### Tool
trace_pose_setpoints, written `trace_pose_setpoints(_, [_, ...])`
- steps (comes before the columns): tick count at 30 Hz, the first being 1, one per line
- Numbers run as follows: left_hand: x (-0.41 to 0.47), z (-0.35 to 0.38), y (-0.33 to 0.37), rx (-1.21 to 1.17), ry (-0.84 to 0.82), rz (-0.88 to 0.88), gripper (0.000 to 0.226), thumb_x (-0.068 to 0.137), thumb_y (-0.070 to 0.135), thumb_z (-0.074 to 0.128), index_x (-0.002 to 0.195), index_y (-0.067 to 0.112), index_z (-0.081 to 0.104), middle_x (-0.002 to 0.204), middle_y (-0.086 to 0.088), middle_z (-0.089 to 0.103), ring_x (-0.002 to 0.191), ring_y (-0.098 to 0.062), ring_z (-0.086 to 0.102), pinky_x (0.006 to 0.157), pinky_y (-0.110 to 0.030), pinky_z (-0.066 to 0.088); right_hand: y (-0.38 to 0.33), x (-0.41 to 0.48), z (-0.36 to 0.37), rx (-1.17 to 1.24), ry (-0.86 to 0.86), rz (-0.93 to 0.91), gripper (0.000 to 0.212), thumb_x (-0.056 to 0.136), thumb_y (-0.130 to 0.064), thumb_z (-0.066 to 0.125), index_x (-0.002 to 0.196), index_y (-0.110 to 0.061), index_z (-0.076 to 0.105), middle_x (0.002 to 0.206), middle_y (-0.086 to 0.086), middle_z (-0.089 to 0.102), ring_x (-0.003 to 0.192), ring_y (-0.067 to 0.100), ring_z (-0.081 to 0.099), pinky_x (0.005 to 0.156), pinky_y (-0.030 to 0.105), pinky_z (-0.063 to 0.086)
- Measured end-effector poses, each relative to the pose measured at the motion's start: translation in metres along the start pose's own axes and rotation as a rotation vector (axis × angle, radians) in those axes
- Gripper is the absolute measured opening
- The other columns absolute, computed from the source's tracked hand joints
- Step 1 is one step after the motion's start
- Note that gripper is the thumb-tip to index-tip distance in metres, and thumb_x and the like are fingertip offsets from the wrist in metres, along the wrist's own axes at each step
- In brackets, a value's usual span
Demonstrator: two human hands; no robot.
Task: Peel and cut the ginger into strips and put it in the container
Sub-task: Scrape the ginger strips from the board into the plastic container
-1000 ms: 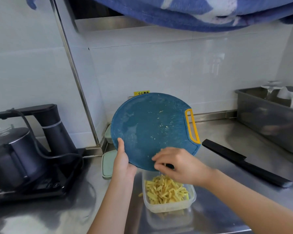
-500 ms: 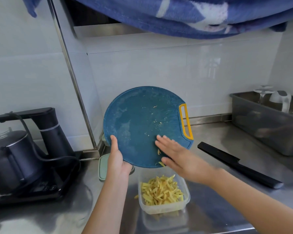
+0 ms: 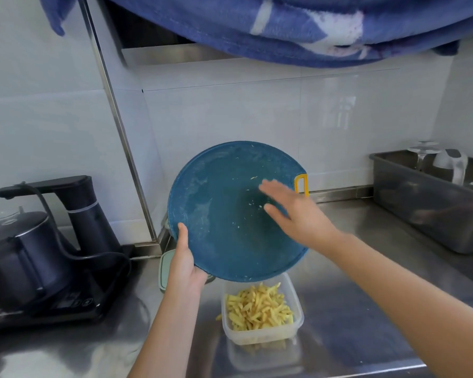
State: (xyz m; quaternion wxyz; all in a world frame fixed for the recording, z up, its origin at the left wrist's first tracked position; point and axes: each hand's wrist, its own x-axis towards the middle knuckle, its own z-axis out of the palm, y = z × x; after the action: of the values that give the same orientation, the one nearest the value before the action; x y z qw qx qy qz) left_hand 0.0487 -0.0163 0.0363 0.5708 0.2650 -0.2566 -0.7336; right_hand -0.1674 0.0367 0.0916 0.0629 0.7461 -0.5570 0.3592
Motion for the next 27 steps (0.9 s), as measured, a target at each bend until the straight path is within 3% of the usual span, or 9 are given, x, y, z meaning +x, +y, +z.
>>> trace_pose_setpoints(4, [-0.006,-0.006,0.000,0.029,-0.018,-0.063,0.042,0.090,0.055,0.047,0.116,0.026,0.063,0.111,0.000,0.071,0.103,-0.024,0.064,0.082,-0.047,0.052,0.021,0.033,-0.003,-0.198,-0.160,0.065,0.061,0.102,-0.041,0.028,0.154,-0.013,0.009,0.161,-0.001,-0.001,0.147,0.013,-0.006,0.119,0.027,-0.005])
trace_pose_setpoints(9, [-0.003,-0.006,0.007,0.017,0.010,-0.056,0.042,0.090,0.056,0.048,0.114,0.025,0.064,0.109,-0.001,0.071,0.102,-0.025,0.065,0.079,-0.047,0.052,0.014,-0.013,0.011,-0.192,-0.399,-0.224,0.071,0.094,-0.056,0.011,0.153,-0.017,0.013,0.160,-0.007,0.001,0.146,0.004,-0.005,0.118,0.022,-0.005])
trace_pose_setpoints(13, [0.002,-0.002,0.010,0.003,0.026,-0.003,0.048,0.090,0.055,0.047,0.121,0.021,0.061,0.115,-0.003,0.069,0.107,-0.025,0.063,0.088,-0.048,0.050,-0.003,-0.071,0.026,0.074,-0.497,-0.322,0.049,0.102,-0.039,0.031,0.141,-0.014,0.048,0.150,-0.005,0.040,0.141,0.003,0.029,0.117,0.022,0.023])
trace_pose_setpoints(15, [0.000,0.001,0.011,0.001,0.030,0.025,0.040,0.092,0.052,0.047,0.115,0.023,0.063,0.108,-0.001,0.071,0.104,-0.024,0.064,0.092,-0.050,0.048,-0.011,-0.082,0.026,0.202,-0.386,-0.288,0.038,0.101,-0.035,0.042,0.116,-0.012,0.068,0.120,-0.001,0.067,0.114,0.011,0.061,0.096,0.032,0.049])
trace_pose_setpoints(17, [-0.004,0.005,0.009,0.001,0.033,0.034,0.033,0.094,0.050,0.046,0.107,0.025,0.063,0.097,0.001,0.074,0.100,-0.023,0.064,0.091,-0.050,0.049,-0.014,-0.073,0.020,0.204,-0.195,-0.256,0.036,0.099,-0.036,0.046,0.105,-0.011,0.071,0.109,-0.001,0.071,0.101,0.011,0.066,0.085,0.034,0.054])
trace_pose_setpoints(20, [-0.008,0.009,0.005,-0.002,0.022,0.011,0.036,0.094,0.050,0.044,0.111,0.023,0.062,0.096,0.000,0.074,0.097,-0.023,0.064,0.086,-0.048,0.050,-0.007,-0.039,0.011,0.014,-0.126,-0.105,0.057,0.097,-0.051,0.035,0.141,-0.016,0.047,0.151,-0.007,0.036,0.142,0.004,0.026,0.116,0.024,0.025])
trace_pose_setpoints(23, [-0.009,0.011,0.002,-0.006,0.003,-0.016,0.045,0.093,0.053,0.042,0.119,0.021,0.060,0.104,-0.002,0.072,0.099,-0.023,0.065,0.074,-0.044,0.052,0.001,-0.029,0.018,-0.227,-0.327,-0.150,0.083,0.086,-0.066,0.004,0.154,-0.019,0.008,0.157,-0.011,-0.008,0.145,0.005,-0.014,0.118,0.024,-0.007])
trace_pose_setpoints(25, [-0.010,0.014,0.003,-0.007,-0.007,0.010,0.043,0.095,0.053,0.040,0.115,0.021,0.061,0.099,-0.001,0.073,0.097,-0.022,0.065,0.074,-0.043,0.051,-0.003,-0.048,0.024,-0.236,-0.427,-0.259,0.077,0.089,-0.062,0.003,0.154,-0.020,0.005,0.158,-0.010,-0.011,0.145,0.004,-0.016,0.116,0.022,-0.012])
trace_pose_setpoints(27, [-0.011,0.017,0.005,-0.023,0.006,0.050,0.039,0.096,0.051,0.039,0.109,0.022,0.062,0.094,0.000,0.074,0.096,-0.021,0.065,0.080,-0.045,0.051,-0.011,-0.073,0.027,-0.116,-0.521,-0.392,0.063,0.099,-0.051,0.015,0.152,-0.018,0.025,0.160,-0.004,0.012,0.147,0.008,0.003,0.120,0.023,-0.002])
